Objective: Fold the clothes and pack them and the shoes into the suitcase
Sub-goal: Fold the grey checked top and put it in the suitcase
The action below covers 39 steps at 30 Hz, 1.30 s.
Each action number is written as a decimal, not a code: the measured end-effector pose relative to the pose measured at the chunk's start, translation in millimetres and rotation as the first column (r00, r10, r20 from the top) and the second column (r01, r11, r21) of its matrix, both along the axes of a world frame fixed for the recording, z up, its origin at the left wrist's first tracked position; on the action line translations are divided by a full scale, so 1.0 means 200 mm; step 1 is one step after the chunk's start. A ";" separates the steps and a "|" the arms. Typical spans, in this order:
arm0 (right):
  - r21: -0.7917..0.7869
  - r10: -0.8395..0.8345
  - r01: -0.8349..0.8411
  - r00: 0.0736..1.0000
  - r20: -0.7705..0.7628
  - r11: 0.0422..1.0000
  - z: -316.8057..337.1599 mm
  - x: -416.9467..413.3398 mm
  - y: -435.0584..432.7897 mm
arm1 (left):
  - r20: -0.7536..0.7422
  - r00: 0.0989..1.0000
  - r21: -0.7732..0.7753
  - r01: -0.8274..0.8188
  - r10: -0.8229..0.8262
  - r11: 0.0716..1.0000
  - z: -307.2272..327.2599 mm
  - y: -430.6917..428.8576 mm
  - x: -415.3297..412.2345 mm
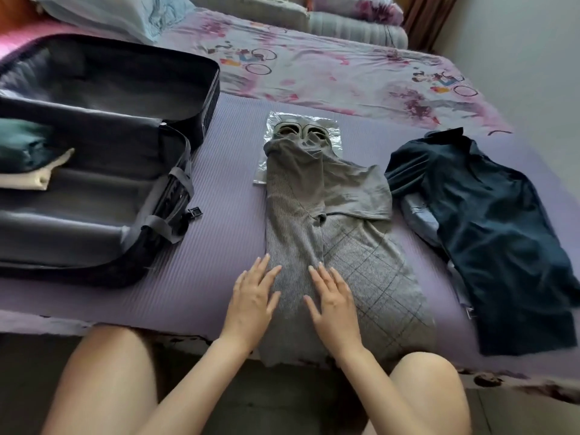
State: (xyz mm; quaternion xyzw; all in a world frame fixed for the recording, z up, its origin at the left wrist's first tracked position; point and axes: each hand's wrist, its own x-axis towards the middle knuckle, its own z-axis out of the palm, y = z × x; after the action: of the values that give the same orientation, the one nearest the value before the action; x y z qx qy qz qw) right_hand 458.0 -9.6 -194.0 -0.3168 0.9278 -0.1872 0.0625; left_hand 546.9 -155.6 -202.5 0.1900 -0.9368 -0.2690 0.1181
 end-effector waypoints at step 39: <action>-0.433 -0.362 0.442 0.896 0.257 0.786 -0.07 -1.45 -0.86 | -0.023 0.746 0.746 -0.430 0.665 0.508 0.17 -1.23 -1.70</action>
State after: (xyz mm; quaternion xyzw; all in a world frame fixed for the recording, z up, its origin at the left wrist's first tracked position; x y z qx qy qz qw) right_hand 168.6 -181.4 -208.8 -0.1007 0.8896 -0.4452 0.0144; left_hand 207.7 -402.1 -167.8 0.4654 -0.6194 -0.5759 0.2609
